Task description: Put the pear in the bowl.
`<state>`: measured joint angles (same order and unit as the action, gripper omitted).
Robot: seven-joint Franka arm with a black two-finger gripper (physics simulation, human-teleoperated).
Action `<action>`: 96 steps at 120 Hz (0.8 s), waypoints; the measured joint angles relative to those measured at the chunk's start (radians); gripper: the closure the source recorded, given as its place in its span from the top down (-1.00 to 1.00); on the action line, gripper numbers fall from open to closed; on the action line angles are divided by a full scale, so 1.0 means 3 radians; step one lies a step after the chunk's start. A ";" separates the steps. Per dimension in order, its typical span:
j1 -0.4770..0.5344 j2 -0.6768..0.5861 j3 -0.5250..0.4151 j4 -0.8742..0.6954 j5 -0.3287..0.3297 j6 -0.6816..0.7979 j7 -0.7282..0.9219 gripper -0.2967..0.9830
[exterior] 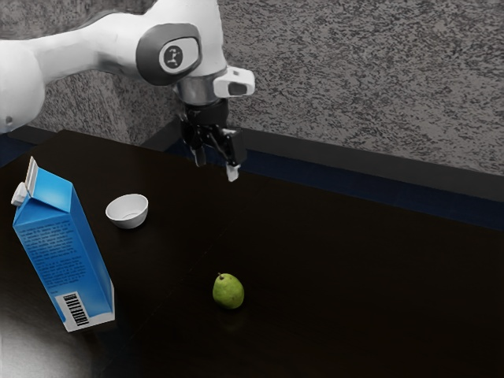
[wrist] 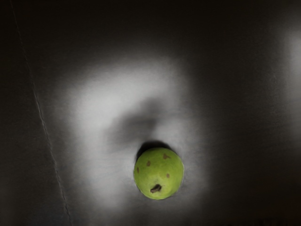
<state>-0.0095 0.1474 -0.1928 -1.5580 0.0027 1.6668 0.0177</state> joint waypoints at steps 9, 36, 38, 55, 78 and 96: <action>-0.0187 0.0129 -0.0134 -0.0117 0.0024 0.0168 0.0001 0.53; -0.0391 0.0548 -0.0201 -0.0387 0.0100 0.0753 0.0003 0.53; -0.0401 0.0567 -0.0202 -0.0410 0.0102 0.0795 0.0003 0.53; -0.0427 0.0635 -0.0203 -0.0673 0.0110 0.1124 0.0004 0.54; -0.0419 0.0575 -0.0164 -0.1123 0.0112 0.1440 0.0007 0.54; -0.0408 0.0455 -0.0023 -0.1411 0.0113 0.1637 0.0055 0.54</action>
<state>-0.1318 0.2840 -0.1996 -1.9814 0.0367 2.1579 0.0342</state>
